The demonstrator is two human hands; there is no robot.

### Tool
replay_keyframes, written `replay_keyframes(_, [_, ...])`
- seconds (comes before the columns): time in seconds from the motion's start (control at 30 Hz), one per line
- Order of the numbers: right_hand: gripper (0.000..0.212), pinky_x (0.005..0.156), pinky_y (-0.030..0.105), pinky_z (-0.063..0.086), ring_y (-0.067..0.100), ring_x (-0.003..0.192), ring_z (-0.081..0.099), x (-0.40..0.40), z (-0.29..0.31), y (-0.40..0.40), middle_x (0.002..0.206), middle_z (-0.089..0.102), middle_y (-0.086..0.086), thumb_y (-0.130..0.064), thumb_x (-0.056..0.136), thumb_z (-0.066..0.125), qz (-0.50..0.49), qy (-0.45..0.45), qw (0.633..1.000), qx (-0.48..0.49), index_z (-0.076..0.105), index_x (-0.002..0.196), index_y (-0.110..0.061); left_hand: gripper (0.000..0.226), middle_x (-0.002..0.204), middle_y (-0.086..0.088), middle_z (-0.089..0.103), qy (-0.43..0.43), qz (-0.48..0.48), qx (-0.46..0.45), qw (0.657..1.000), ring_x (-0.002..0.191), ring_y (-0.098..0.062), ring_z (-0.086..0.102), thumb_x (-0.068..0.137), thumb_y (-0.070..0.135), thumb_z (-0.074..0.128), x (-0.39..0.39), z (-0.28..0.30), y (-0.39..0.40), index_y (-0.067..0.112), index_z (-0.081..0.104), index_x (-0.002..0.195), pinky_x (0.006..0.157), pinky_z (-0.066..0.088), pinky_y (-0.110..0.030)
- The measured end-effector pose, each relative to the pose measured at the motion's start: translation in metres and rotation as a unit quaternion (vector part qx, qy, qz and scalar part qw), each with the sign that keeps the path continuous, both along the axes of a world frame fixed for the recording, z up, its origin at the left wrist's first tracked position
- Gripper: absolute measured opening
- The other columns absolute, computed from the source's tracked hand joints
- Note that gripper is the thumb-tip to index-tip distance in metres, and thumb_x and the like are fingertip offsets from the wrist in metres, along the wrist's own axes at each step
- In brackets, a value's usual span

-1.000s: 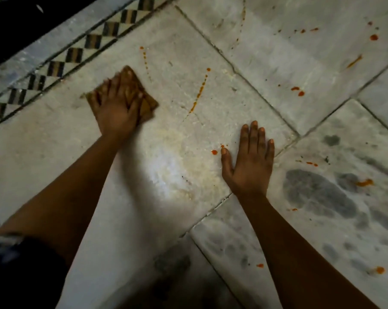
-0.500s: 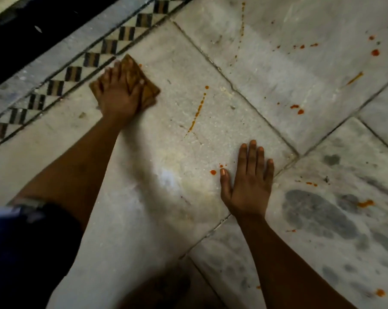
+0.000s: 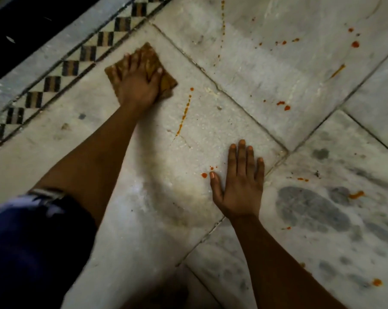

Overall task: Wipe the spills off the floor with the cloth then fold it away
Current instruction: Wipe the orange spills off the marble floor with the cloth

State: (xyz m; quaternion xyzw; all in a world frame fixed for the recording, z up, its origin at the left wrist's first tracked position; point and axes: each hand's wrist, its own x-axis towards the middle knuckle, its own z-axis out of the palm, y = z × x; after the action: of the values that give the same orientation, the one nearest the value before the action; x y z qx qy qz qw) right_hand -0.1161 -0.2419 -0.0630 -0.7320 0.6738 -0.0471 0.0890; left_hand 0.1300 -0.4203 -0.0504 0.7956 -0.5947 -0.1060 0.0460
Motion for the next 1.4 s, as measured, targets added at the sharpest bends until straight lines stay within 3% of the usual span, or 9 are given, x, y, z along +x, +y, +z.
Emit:
replay_keyframes(0.1, [0.073,0.114,0.049,0.013,0.031,0.141,0.023,0.001,0.000,0.000,0.153,0.025,0.016,-0.051,0.088,0.029,-0.001,0.001,1.000,0.005,0.030,0.145,-0.006,0.061,0.158,-0.002,0.013,0.001,-0.031,0.012,0.999,0.146,-0.020,0.004,0.096,0.053,0.026,-0.043,0.001,-0.021,0.024,0.018,0.149,0.116,-0.004,-0.047])
replay_keyframes(0.27, [0.074,0.113,0.050,0.015,0.031,0.141,0.024,0.000,0.001,0.000,0.153,0.025,0.015,-0.052,0.087,0.030,0.000,0.000,1.000,0.009,0.029,0.146,-0.006,0.068,0.157,-0.002,0.020,0.002,-0.214,-0.027,0.976,0.145,-0.022,0.012,0.088,0.061,0.023,-0.057,-0.002,0.044,0.027,0.021,0.148,0.115,0.002,-0.044])
replay_keyframes(0.33, [0.074,0.113,0.050,0.015,0.031,0.141,0.024,0.000,0.000,0.000,0.153,0.026,0.016,-0.052,0.087,0.031,-0.001,-0.001,1.000,0.006,0.030,0.145,-0.006,0.070,0.156,-0.001,0.023,-0.010,-0.216,-0.038,0.976,0.144,-0.023,0.015,0.087,0.062,0.025,-0.046,-0.006,0.039,0.027,0.023,0.148,0.115,0.004,-0.045])
replay_keyframes(0.5, [0.074,0.114,0.049,0.014,0.031,0.141,0.023,0.000,0.000,0.000,0.153,0.025,0.015,-0.053,0.088,0.029,0.004,-0.006,1.000,0.001,0.029,0.145,-0.006,0.066,0.158,-0.003,0.016,-0.030,-0.115,-0.009,0.993,0.145,-0.024,0.009,0.093,0.057,0.028,-0.069,-0.001,0.001,0.023,0.018,0.149,0.116,0.000,-0.045])
replay_keyframes(0.7, [0.075,0.113,0.049,0.014,0.031,0.141,0.024,-0.001,-0.001,0.001,0.153,0.026,0.016,-0.053,0.087,0.031,0.007,-0.010,1.000,0.000,0.030,0.145,-0.005,0.068,0.155,-0.002,0.026,-0.014,-0.272,-0.040,0.961,0.143,-0.023,0.019,0.086,0.062,0.025,-0.055,-0.005,0.102,0.030,0.024,0.147,0.115,0.006,-0.043])
replay_keyframes(0.97, [0.077,0.114,0.048,0.010,0.031,0.142,0.021,-0.002,-0.005,0.002,0.154,0.023,0.015,-0.056,0.088,0.028,0.015,-0.018,1.000,-0.006,0.027,0.146,-0.006,0.072,0.157,-0.002,0.021,-0.016,-0.144,-0.019,0.989,0.145,-0.022,0.012,0.085,0.062,0.027,-0.048,-0.005,0.029,0.027,0.020,0.148,0.115,0.001,-0.043])
replay_keyframes(1.17, [0.077,0.114,0.047,0.008,0.033,0.141,0.023,-0.002,-0.005,0.002,0.153,0.025,0.016,-0.056,0.087,0.028,0.014,-0.029,0.999,-0.012,0.029,0.145,-0.005,0.069,0.155,-0.002,0.025,0.001,-0.289,-0.037,0.957,0.143,-0.023,0.019,0.085,0.061,0.031,-0.038,-0.006,0.158,0.030,0.023,0.146,0.114,0.006,-0.042])
replay_keyframes(1.27, [0.079,0.115,0.046,0.006,0.031,0.143,0.018,-0.003,-0.006,0.002,0.155,0.020,0.015,-0.058,0.087,0.024,0.013,-0.032,0.999,-0.013,0.024,0.147,-0.007,0.068,0.154,-0.005,0.028,-0.011,-0.215,-0.030,0.976,0.142,-0.026,0.023,0.087,0.059,0.030,-0.014,-0.004,0.150,0.029,0.019,0.146,0.113,0.008,-0.044])
replay_keyframes(1.4, [0.085,0.116,0.047,0.005,0.030,0.144,0.016,-0.003,-0.005,0.005,0.155,0.019,0.014,-0.064,0.085,0.020,0.013,-0.050,0.998,-0.018,0.024,0.147,-0.006,0.058,0.157,0.001,0.019,0.033,-0.075,-0.008,0.997,0.145,-0.019,0.009,0.096,0.050,0.030,-0.031,0.004,0.091,0.025,0.021,0.148,0.115,0.001,-0.043])
